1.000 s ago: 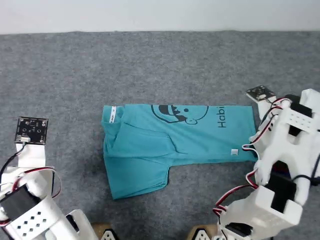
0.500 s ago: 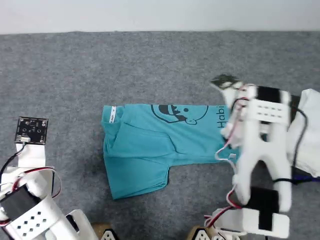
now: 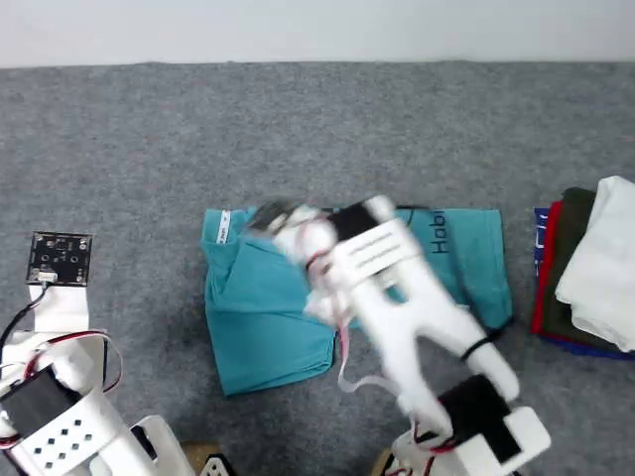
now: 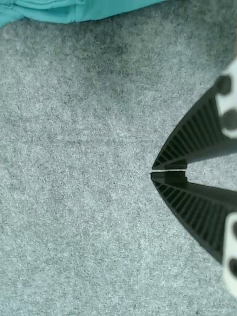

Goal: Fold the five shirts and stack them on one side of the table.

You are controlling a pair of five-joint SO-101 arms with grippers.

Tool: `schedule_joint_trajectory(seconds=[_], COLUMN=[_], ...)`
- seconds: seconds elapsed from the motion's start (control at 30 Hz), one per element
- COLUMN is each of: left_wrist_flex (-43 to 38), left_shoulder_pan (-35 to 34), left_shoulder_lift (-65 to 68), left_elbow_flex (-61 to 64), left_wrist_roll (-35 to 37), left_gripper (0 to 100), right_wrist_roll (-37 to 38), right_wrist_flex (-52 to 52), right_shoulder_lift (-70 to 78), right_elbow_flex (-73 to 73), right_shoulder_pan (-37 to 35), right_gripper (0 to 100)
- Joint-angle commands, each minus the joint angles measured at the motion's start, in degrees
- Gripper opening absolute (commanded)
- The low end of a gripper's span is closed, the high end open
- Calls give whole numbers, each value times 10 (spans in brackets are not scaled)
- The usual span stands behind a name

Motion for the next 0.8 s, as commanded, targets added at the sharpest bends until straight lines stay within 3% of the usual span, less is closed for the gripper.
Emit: schedule_joint_trajectory(seconds=[0.0,0.27,0.57,0.77], left_wrist_flex=[-11,-12,-12,-12], left_shoulder_pan=[-4,-4,-3,-3], left_shoulder_lift=[-1,-2,-2,-2], left_elbow_flex=[-3,-2,-2,-2], left_wrist_roll=[10,10,10,10], left_gripper=[15,15,15,15], right_wrist_roll=[-9,-13,-14,-9], right_wrist_flex=[-58,-162,-192,-145], right_shoulder_lift=[-27,-14,171,267], right_elbow_flex=[26,78,12,-76], right_shoulder_pan=[-100,-236,-256,-257], right_gripper=[391,390,388,206])
